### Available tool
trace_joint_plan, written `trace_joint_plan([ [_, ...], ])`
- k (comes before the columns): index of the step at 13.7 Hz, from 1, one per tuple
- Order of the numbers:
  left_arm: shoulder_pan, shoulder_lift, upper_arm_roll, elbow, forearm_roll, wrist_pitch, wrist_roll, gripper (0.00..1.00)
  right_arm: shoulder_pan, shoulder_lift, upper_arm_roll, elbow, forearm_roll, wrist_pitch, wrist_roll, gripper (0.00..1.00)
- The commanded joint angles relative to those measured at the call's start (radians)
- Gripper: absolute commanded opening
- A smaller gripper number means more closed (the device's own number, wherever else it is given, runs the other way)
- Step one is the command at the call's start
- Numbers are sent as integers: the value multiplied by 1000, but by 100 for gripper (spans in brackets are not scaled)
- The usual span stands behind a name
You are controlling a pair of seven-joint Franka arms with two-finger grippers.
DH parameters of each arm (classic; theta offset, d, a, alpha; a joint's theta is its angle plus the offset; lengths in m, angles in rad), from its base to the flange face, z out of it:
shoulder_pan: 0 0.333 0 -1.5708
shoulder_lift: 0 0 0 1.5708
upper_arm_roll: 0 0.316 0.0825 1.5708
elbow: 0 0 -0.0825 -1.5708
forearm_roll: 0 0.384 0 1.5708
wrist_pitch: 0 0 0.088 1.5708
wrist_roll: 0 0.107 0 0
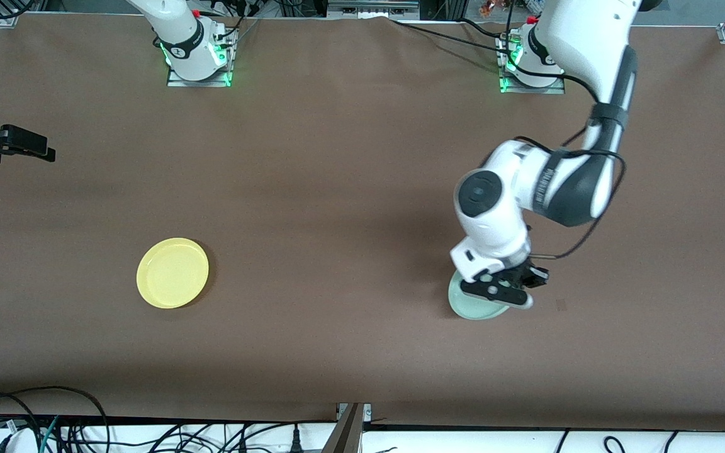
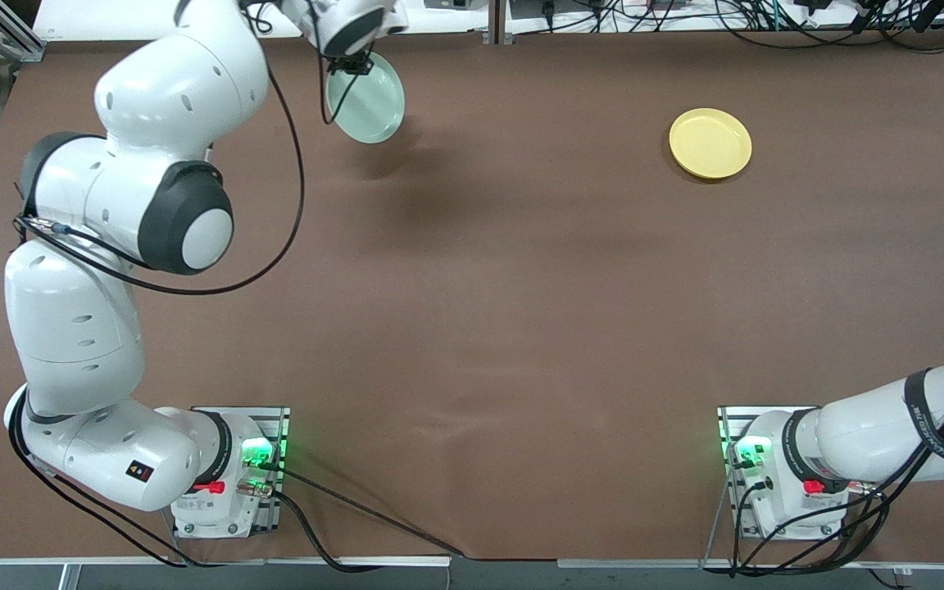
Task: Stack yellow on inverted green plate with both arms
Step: 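Lift the green plate on edge and carry it toward the yellow plate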
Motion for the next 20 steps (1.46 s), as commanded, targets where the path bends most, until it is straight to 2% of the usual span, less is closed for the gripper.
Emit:
trace_joint_plan([
  [1, -117, 36, 31, 61, 145, -79, -77, 0, -3, -4, 2, 2, 5, 2, 6, 100],
  [5, -291, 99, 31, 58, 322, -231, -331, 0, -3, -4, 2, 2, 5, 2, 8, 100],
  [9, -438, 232, 32, 61, 464, -370, -595, 0, -5, -4, 2, 2, 5, 2, 6, 100],
  [20, -576, 293, 35, 61, 474, -435, -669, 0, -2, 5, 2, 3, 4, 16, 5, 100],
])
